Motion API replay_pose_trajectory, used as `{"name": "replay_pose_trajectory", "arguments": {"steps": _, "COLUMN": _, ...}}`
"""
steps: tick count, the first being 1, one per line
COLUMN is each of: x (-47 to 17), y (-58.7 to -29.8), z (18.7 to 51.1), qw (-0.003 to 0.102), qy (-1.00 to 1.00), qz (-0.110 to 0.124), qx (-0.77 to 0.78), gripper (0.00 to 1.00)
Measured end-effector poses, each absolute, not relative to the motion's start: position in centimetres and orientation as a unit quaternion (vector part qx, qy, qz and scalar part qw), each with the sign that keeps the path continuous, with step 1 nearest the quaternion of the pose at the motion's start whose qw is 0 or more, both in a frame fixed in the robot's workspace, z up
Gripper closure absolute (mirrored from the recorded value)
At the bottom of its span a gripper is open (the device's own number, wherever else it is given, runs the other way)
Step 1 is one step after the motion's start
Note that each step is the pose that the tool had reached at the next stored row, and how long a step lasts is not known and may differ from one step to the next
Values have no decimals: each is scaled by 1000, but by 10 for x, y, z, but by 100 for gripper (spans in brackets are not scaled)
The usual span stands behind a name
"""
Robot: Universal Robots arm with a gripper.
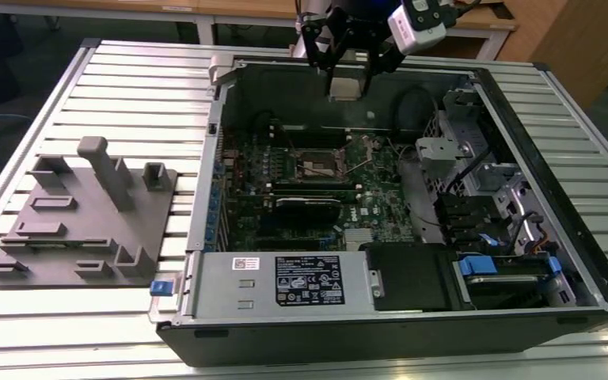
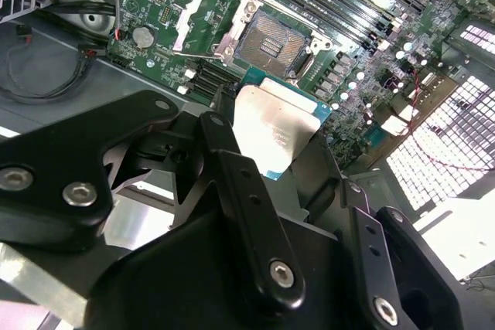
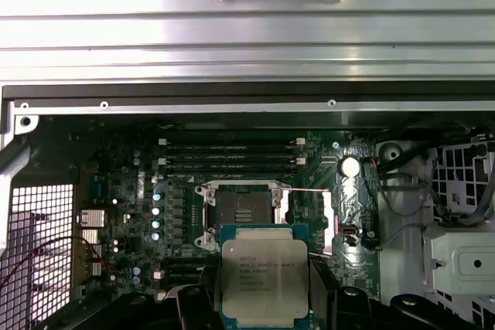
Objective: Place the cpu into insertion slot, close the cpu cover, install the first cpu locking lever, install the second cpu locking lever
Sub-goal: 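Place the cpu into insertion slot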
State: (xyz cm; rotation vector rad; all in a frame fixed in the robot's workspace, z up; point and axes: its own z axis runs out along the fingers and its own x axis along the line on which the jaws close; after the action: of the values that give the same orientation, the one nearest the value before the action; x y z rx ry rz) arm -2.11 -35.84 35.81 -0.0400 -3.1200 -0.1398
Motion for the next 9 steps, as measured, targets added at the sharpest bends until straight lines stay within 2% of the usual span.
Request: {"name": "replay_pose_trajectory", "arguments": {"steps": 9, "x": -21, "y": -358, "z": 357, "qw": 9, "qy": -999, "qz": -45, "qx": -13, "gripper": 46}}
